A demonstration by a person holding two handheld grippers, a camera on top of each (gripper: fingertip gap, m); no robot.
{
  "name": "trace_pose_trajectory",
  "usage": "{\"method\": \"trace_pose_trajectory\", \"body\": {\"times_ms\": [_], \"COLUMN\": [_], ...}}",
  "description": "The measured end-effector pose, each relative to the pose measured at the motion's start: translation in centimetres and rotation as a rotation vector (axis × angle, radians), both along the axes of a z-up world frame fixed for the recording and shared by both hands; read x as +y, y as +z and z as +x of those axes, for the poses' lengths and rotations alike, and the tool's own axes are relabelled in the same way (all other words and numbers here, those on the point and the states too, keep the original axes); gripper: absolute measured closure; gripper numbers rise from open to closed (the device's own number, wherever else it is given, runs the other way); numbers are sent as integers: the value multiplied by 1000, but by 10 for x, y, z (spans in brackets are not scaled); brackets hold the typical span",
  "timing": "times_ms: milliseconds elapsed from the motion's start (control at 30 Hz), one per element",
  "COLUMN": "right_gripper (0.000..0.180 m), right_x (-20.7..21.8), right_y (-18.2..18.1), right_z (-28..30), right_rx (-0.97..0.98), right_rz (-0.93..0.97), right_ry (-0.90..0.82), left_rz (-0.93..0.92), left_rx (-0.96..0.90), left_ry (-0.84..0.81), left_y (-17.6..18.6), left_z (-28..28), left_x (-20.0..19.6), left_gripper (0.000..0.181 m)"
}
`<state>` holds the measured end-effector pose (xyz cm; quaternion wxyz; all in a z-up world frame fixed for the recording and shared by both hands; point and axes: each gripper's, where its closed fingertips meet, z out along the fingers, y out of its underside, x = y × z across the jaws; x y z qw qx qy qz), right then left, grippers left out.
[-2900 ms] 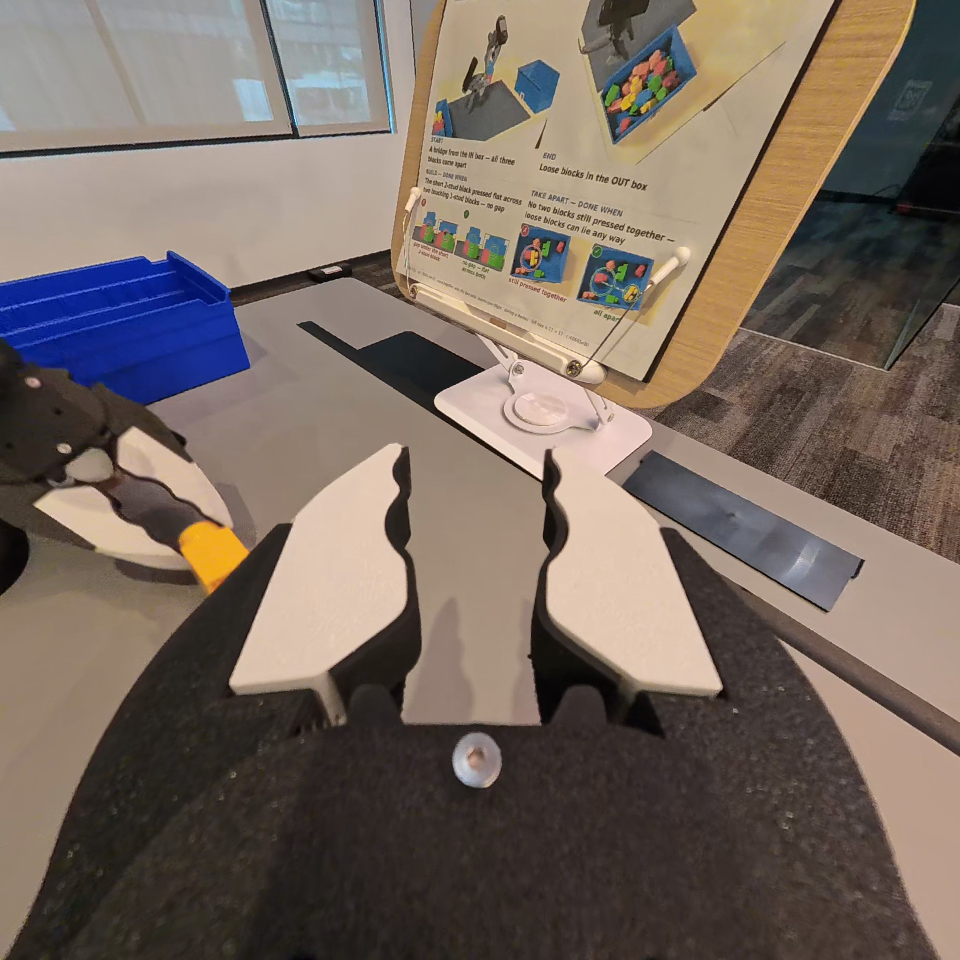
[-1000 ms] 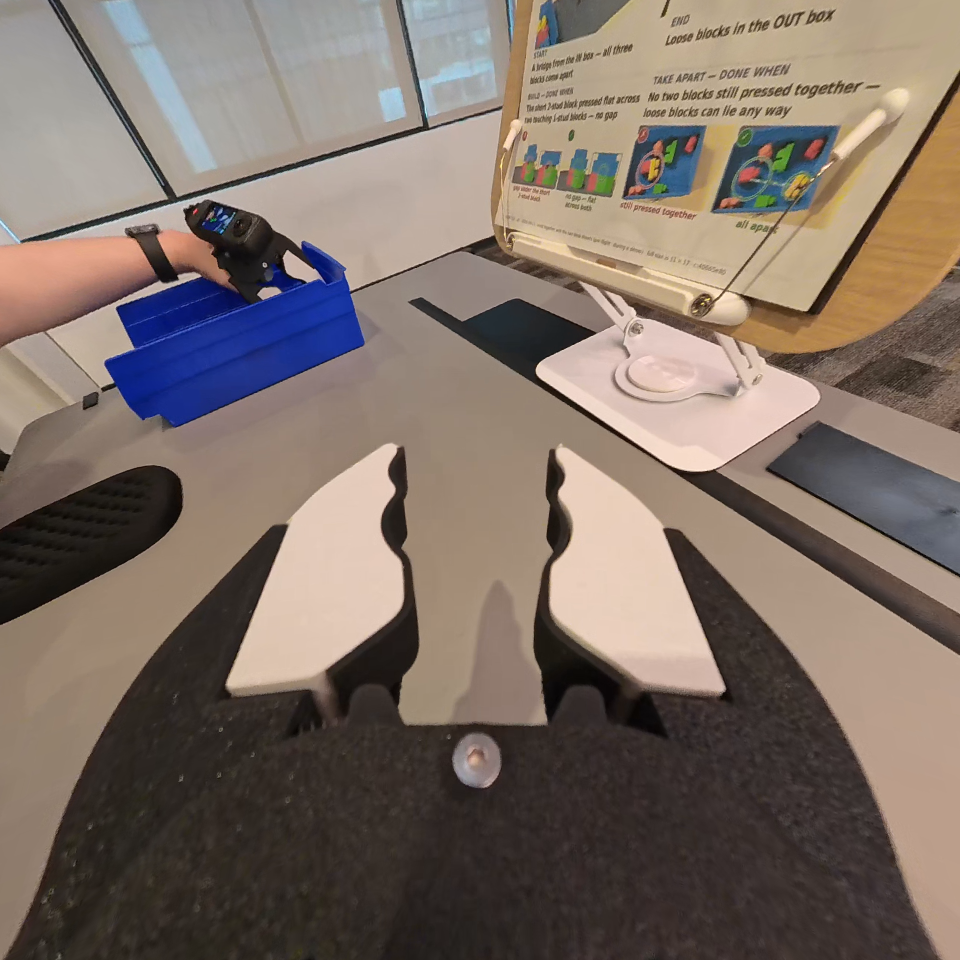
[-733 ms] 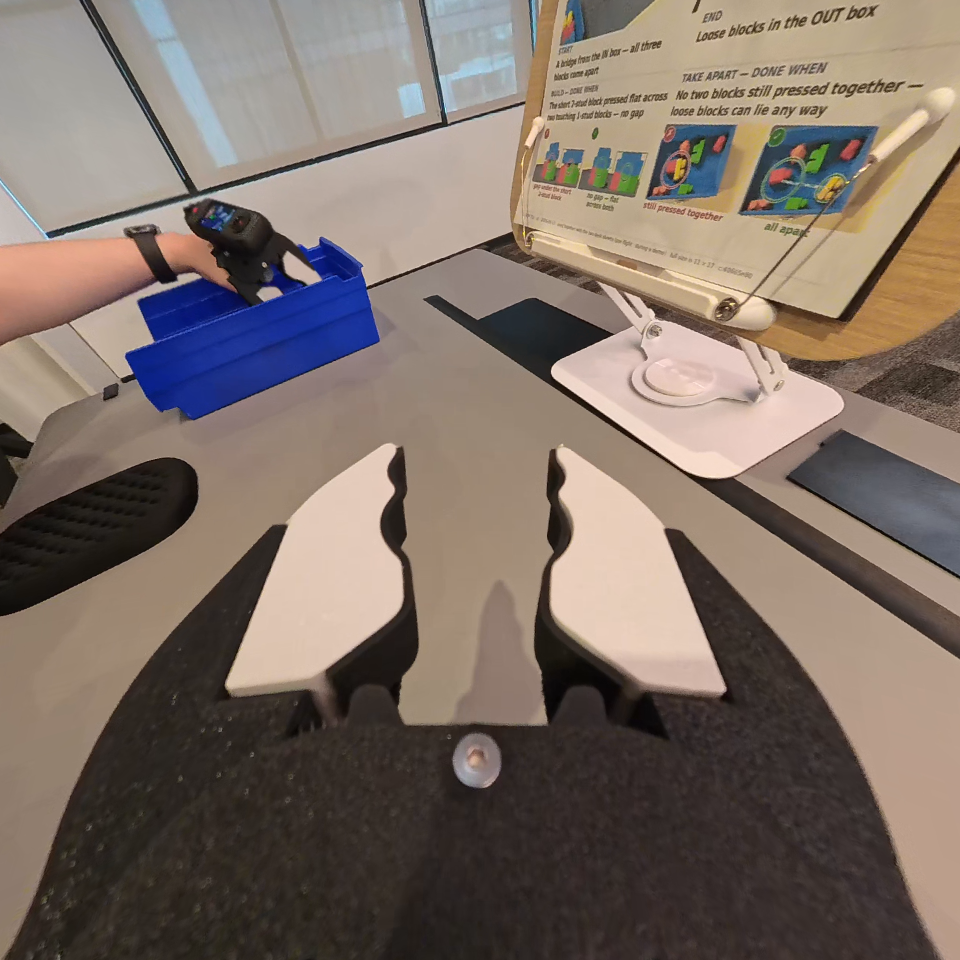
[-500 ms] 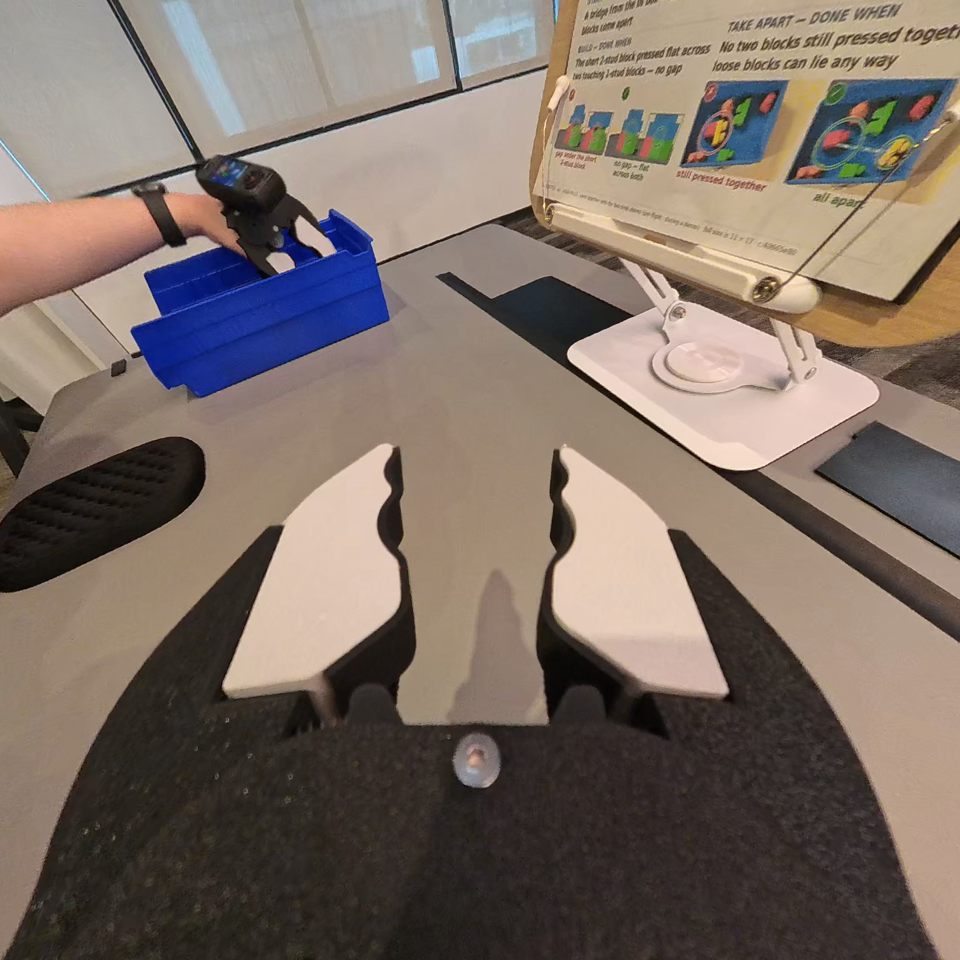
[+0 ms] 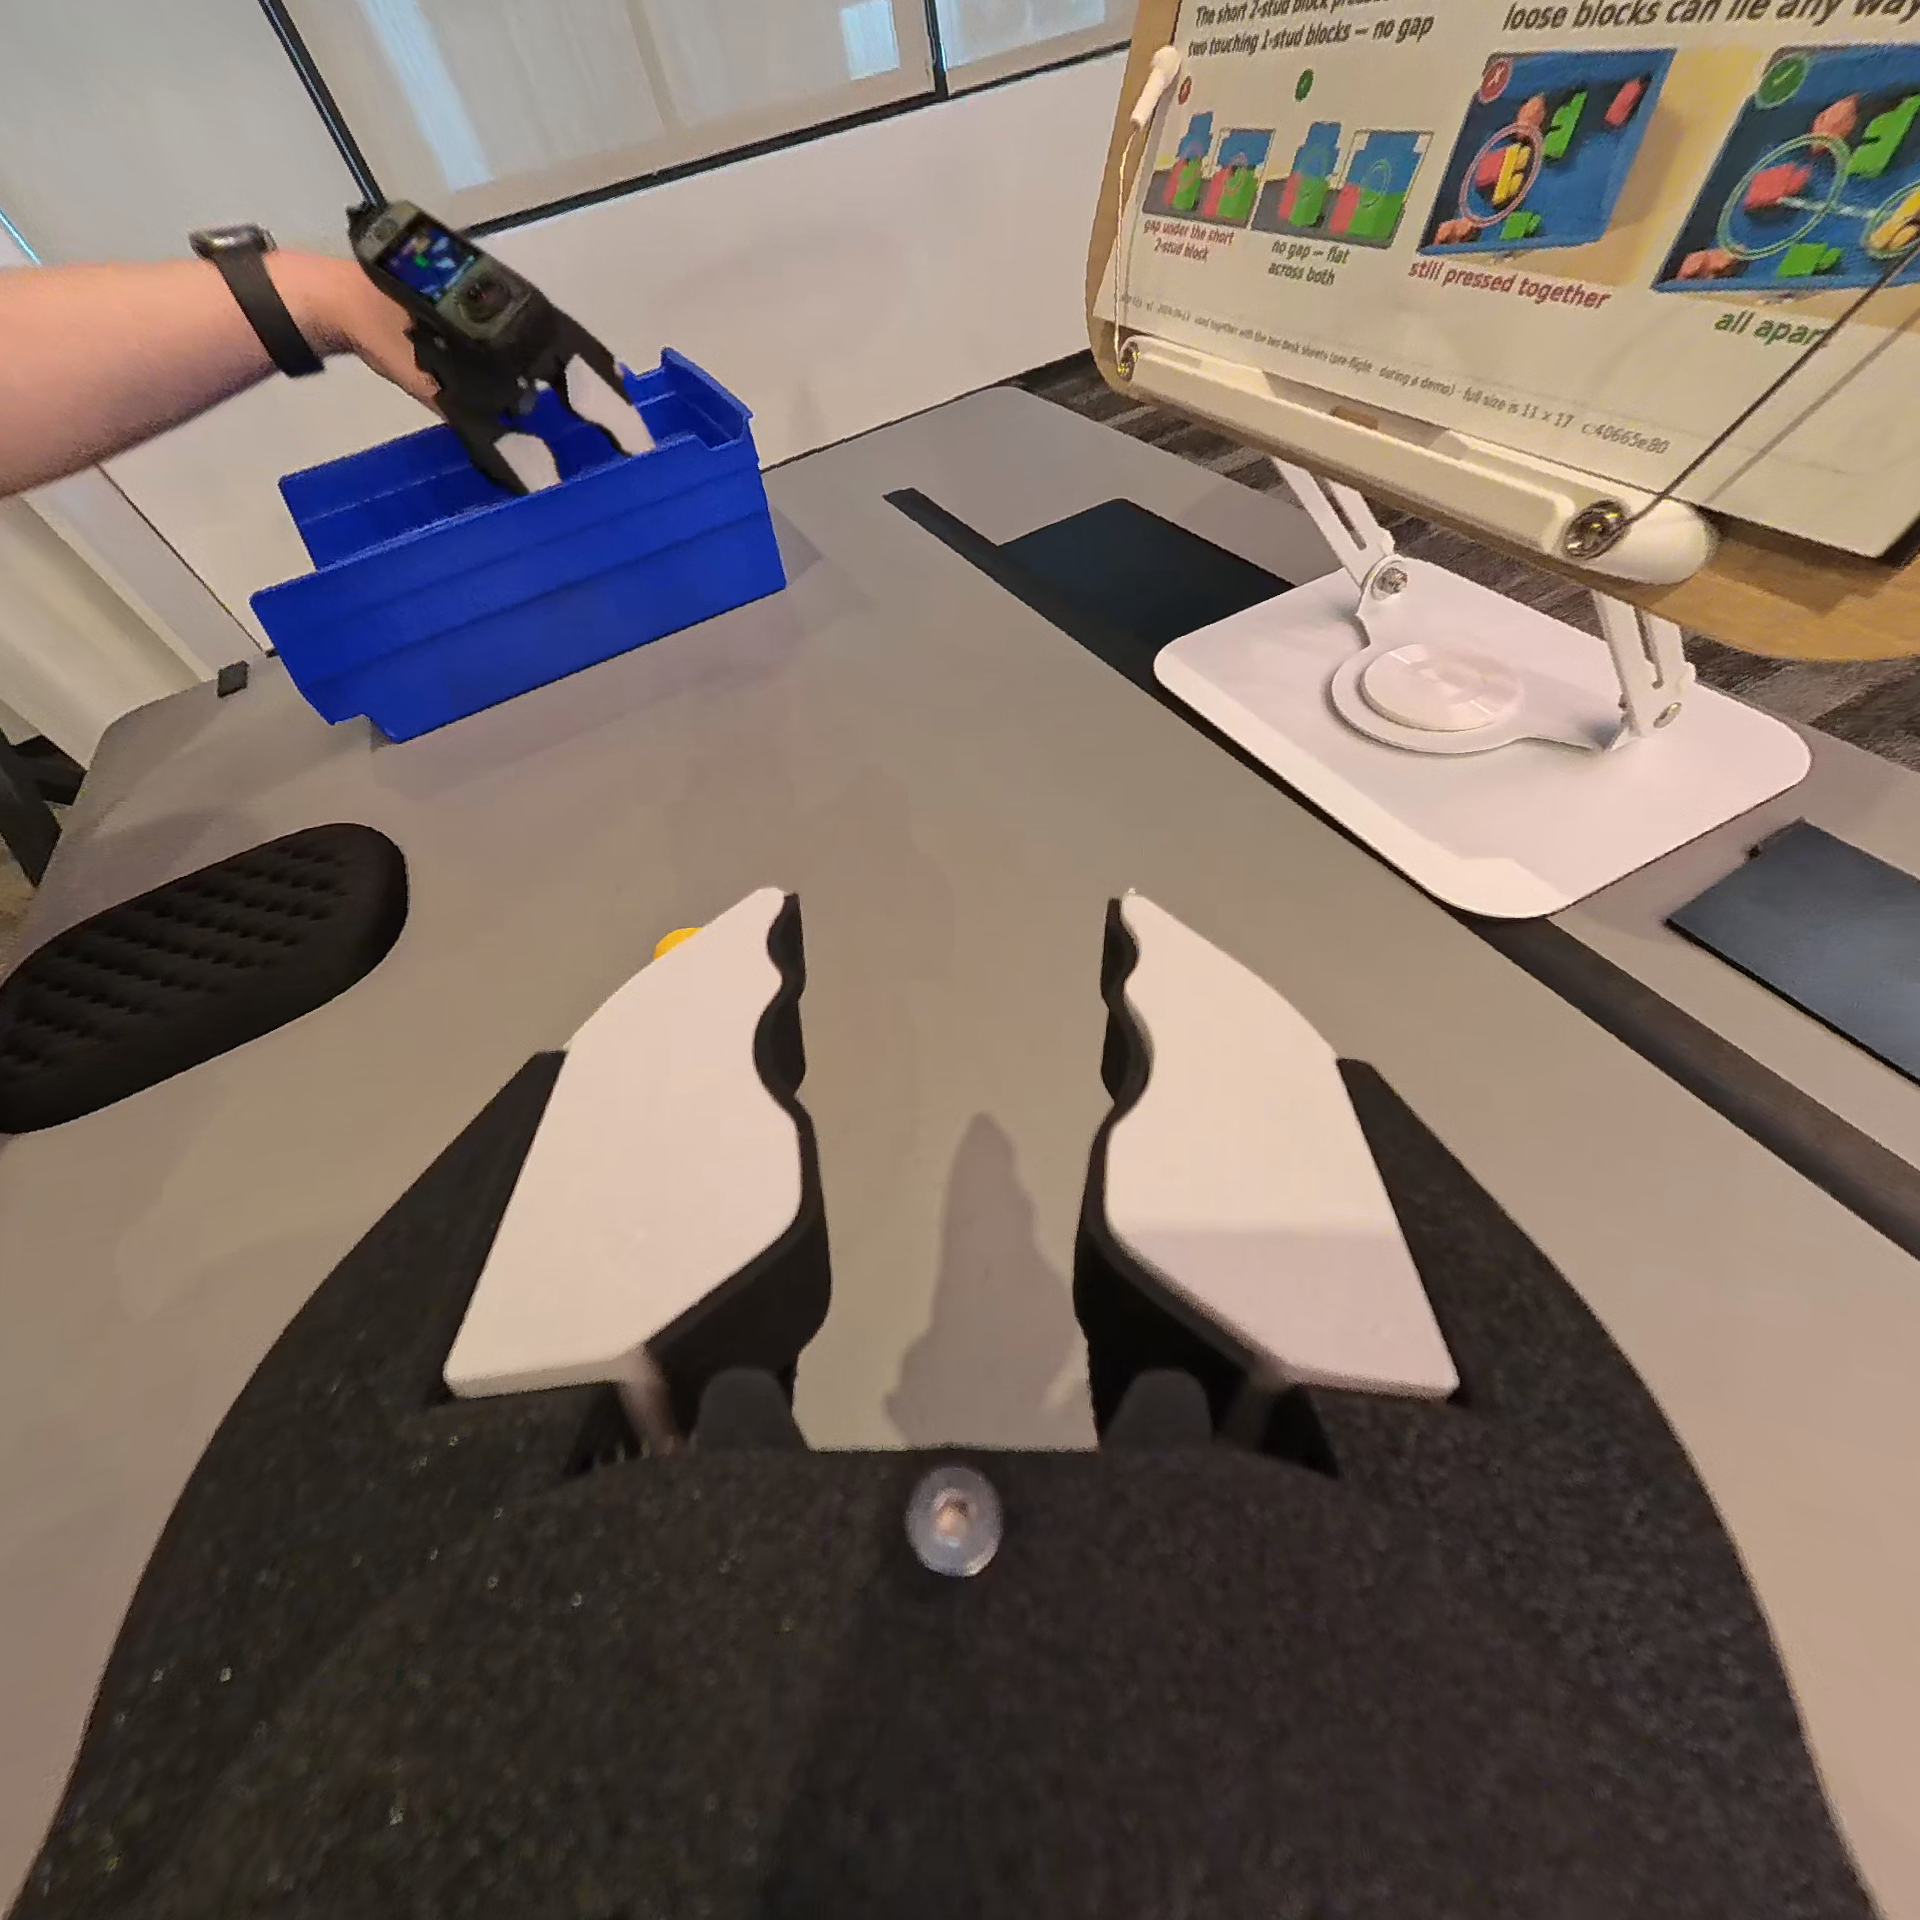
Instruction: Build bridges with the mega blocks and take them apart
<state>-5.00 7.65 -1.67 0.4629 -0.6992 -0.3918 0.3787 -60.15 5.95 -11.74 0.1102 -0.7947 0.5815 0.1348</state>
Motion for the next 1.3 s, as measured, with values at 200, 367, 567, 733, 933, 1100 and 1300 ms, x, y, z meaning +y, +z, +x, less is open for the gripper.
{"method": "trace_pose_trajectory", "body": {"times_ms": [200,367,567,733,933,1100,1300], "right_gripper": [125,125,125,125,125,125,125], "right_x": [-2,-3,-4,-3,-3,-7,-10], "right_y": [-10,-12,-13,-7,-8,-2,15], "right_z": [-6,-8,-7,-5,-4,-9,-7], "right_rx": [-41,-50,-44,-23,-28,-22,-2], "right_rz": [-11,-14,-26,-18,-25,-14,49], "right_ry": [18,24,27,20,13,30,27], "left_rz": [8,24,13,103,266,323,310], "left_rx": [2,-38,0,-179,-384,-493,-547], "left_ry": [-45,41,8,134,643,976,1162], "left_y": [3,-1,-17,4,24,17,7], "left_z": [14,13,15,40,30,14,13], "left_x": [-2,7,8,16,29,23,21], "left_gripper": [124,117,126,123,119,114,110]}}
